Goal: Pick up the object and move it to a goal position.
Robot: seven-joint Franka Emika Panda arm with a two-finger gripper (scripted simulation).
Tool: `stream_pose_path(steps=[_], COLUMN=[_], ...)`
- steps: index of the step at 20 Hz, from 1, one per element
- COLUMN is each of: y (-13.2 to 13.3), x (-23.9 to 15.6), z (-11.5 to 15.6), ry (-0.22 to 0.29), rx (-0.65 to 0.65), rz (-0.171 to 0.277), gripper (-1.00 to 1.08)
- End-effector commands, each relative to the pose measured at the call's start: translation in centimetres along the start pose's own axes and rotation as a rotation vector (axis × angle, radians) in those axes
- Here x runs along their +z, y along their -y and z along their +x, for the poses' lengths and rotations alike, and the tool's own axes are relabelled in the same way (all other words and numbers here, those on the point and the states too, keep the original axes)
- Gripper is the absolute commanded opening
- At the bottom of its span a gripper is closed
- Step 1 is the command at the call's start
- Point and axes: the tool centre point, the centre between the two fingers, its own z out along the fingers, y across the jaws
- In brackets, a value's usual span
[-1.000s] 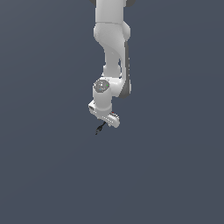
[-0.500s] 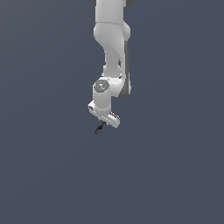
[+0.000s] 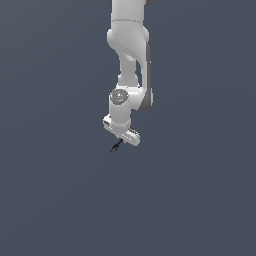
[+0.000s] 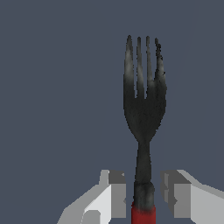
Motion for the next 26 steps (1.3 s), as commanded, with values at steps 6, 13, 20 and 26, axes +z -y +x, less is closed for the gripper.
stream_pose_path(steps=[6, 13, 20, 26], y=[4.5, 10.0, 13.6, 14.9], x=[-3.9, -8.6, -11.5, -12.6], z=[0.4, 1.1, 1.6, 1.9], ry=[-0.001, -0.002, -0.001, -0.001], rx=[-0.002, -0.003, -0.004, -0.004], rz=[0.000, -0.001, 0.000, 0.000], gripper=[-1.00, -1.00, -1.00, -1.00])
